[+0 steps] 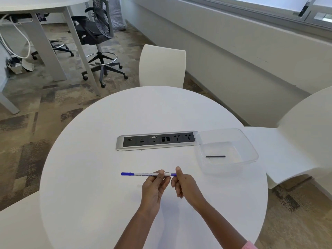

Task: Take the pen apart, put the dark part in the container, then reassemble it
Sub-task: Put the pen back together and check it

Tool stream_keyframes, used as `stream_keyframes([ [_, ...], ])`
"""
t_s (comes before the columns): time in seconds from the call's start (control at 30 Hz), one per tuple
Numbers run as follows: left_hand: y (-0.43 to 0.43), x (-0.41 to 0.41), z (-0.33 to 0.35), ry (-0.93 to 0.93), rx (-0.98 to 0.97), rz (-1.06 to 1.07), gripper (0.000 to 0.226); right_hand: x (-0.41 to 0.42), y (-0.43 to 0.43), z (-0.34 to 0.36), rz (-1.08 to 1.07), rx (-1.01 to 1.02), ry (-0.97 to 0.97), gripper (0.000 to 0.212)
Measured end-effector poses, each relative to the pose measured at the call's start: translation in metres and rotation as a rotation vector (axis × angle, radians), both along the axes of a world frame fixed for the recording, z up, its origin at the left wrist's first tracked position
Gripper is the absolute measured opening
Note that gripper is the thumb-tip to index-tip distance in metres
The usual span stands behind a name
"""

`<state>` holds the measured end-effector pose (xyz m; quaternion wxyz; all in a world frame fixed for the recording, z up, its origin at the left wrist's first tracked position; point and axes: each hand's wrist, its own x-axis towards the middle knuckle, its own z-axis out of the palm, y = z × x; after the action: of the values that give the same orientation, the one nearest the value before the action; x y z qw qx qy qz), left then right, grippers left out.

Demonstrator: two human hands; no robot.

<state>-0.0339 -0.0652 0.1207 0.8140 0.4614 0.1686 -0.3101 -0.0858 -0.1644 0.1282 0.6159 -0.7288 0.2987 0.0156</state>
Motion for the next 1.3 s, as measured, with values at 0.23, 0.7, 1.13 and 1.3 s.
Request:
stream_keyframes([
  [0.23, 0.002, 0.001, 0.003, 0.04, -0.021, 0.052, 0.009, -0.013, -0.007, -0.002, 0.298, -0.842, -0.111, 0.022],
  [0.7, 0.001, -0.006, 0.002, -0.047, -0.011, 0.008, 0.01, -0.004, -0.009, 0.001, 0.196, -0.391, -0.051, 0.037],
  [1.13, 0.003, -0.003, 0.001, -0.066, -0.012, 0.013, 0.008, -0.008, 0.001, 0.011, 0.072, -0.238, 0.031, 0.034],
  [1.3, 0.004, -0.002, 0.005, -0.04, -0.016, 0.037, 0.008, -0.019, -0.003, 0.005, 0.274, -0.809, -0.059, 0.021],
])
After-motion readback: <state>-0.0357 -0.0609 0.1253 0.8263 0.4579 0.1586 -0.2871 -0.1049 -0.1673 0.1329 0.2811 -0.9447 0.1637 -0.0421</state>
